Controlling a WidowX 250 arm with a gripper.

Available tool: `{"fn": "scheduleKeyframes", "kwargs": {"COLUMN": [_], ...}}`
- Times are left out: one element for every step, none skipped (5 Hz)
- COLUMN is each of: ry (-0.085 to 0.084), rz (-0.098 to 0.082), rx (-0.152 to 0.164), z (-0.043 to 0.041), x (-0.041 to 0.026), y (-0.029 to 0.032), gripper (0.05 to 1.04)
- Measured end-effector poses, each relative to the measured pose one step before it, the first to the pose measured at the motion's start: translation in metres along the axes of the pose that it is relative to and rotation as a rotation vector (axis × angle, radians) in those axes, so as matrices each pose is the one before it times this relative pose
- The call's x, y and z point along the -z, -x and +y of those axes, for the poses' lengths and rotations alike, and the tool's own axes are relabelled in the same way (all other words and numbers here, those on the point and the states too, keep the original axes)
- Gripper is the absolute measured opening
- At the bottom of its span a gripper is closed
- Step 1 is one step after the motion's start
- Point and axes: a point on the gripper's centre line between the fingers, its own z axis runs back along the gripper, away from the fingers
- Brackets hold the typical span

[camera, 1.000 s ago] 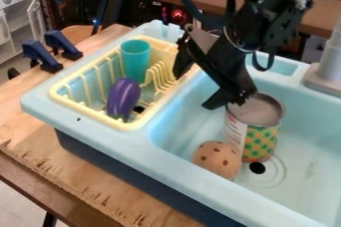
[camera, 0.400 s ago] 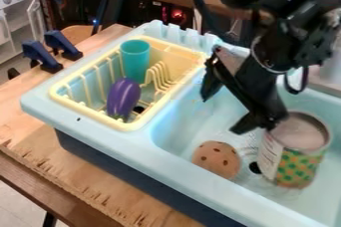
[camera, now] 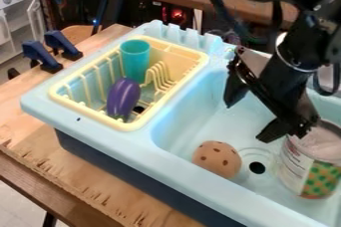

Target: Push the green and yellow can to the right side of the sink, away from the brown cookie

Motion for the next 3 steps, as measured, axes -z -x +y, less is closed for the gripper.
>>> {"fn": "scheduleKeyframes", "kwargs": {"ry": [0.0172, -0.0144, 0.1003], "rz": [0.0273, 0.0266, -0.0568], "rx": [-0.0669, -0.0999, -0.0981], "z": [0.01275, 0.02580, 0.03224], "x": [0.00068, -0.01497, -0.03392], "y": [0.00689, 0.02547, 0.03619], "gripper": [1.002, 1.002, 1.002]}}
